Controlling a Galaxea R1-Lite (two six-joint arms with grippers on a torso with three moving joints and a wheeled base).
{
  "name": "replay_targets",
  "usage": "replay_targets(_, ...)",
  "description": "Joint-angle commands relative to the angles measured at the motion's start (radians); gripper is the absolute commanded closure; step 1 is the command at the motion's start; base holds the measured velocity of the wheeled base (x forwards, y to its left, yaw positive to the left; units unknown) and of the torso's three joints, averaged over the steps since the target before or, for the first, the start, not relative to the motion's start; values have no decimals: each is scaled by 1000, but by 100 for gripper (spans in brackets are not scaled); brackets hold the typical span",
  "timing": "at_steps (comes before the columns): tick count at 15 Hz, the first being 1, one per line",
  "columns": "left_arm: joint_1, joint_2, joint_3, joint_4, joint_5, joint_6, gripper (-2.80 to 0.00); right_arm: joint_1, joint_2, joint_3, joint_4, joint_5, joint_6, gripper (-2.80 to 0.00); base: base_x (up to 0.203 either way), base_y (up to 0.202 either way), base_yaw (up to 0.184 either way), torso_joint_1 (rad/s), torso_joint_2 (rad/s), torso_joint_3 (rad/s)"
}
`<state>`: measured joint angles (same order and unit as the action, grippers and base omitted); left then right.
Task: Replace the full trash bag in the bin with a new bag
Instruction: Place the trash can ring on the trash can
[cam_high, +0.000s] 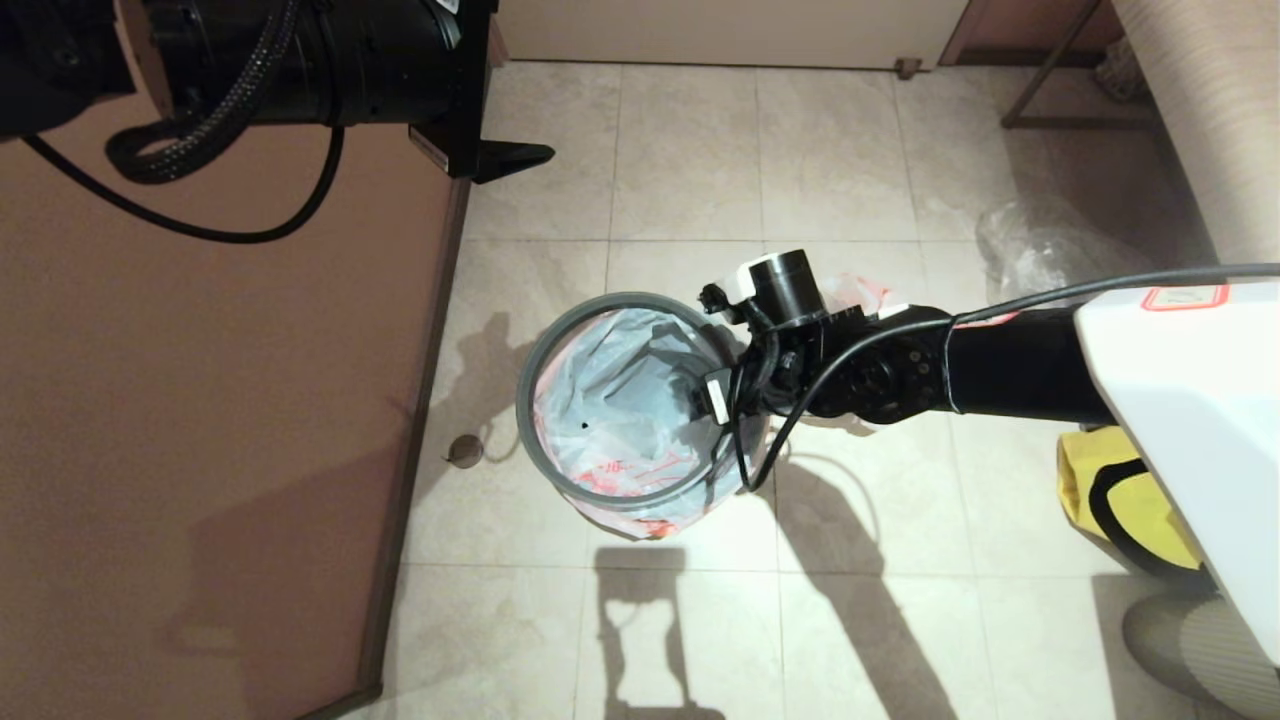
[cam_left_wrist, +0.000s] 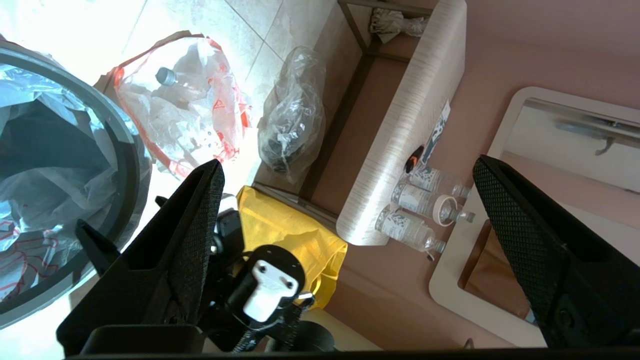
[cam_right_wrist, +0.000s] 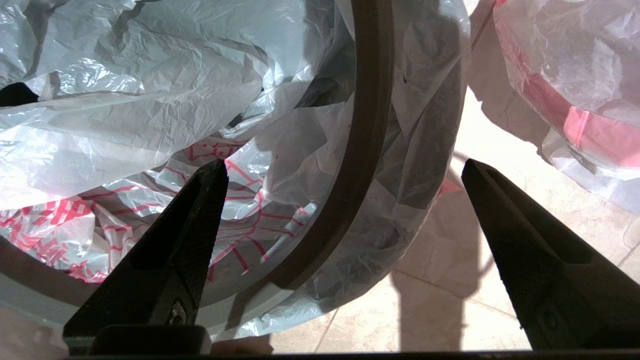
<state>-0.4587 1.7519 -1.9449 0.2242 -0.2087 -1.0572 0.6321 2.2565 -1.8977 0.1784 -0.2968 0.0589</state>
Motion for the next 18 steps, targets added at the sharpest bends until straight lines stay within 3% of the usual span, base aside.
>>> replay_targets(1, 0, 0, 0, 1, -1, -7, -280, 1, 26, -4, -6, -2, 1, -280, 0, 0, 0, 0, 0, 0)
replay_targets(2, 0, 1, 0, 1, -1, -6, -280, 1, 36, -4, -24, -1, 1, -48, 0, 0, 0, 0, 0, 0)
replay_targets(3, -1, 1, 0, 1, -3, -7, -280, 0, 47, -9, -44, -1, 2, 0, 0, 0, 0, 0, 0, 0)
replay_targets(13, -1, 1, 0, 1, -2, -6, -280, 8, -10, 29, -51, -33, 9, 0, 0, 0, 0, 0, 0, 0)
replay_targets(18, -1, 1, 0, 1, -3, -6, -280, -31, -11, 61, -100, -43, 12, 0, 0, 0, 0, 0, 0, 0)
